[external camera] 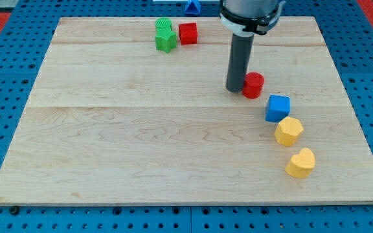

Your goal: Place the red circle above the blue cube

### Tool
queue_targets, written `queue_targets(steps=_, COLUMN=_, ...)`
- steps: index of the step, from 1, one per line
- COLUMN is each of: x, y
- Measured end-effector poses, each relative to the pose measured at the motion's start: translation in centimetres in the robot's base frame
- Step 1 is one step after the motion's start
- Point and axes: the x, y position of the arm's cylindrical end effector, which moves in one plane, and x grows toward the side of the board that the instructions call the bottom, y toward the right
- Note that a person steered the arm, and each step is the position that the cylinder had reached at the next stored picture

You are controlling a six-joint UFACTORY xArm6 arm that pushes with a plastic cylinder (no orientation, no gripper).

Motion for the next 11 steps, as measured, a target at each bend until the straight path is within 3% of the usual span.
queue_targets(steps=1, x=-0.3, y=4.6)
queue_targets(steps=3, x=-0.6, y=-0.3)
queue_targets(steps=4, x=-5.2, y=-0.4)
queue_targets(steps=6, x=-7.6, y=10.1)
queue_targets(steps=8, x=-4.3, y=17.9)
queue_targets(steps=9, x=-1.6, y=16.6)
queue_targets(steps=11, x=-0.5, y=10.4)
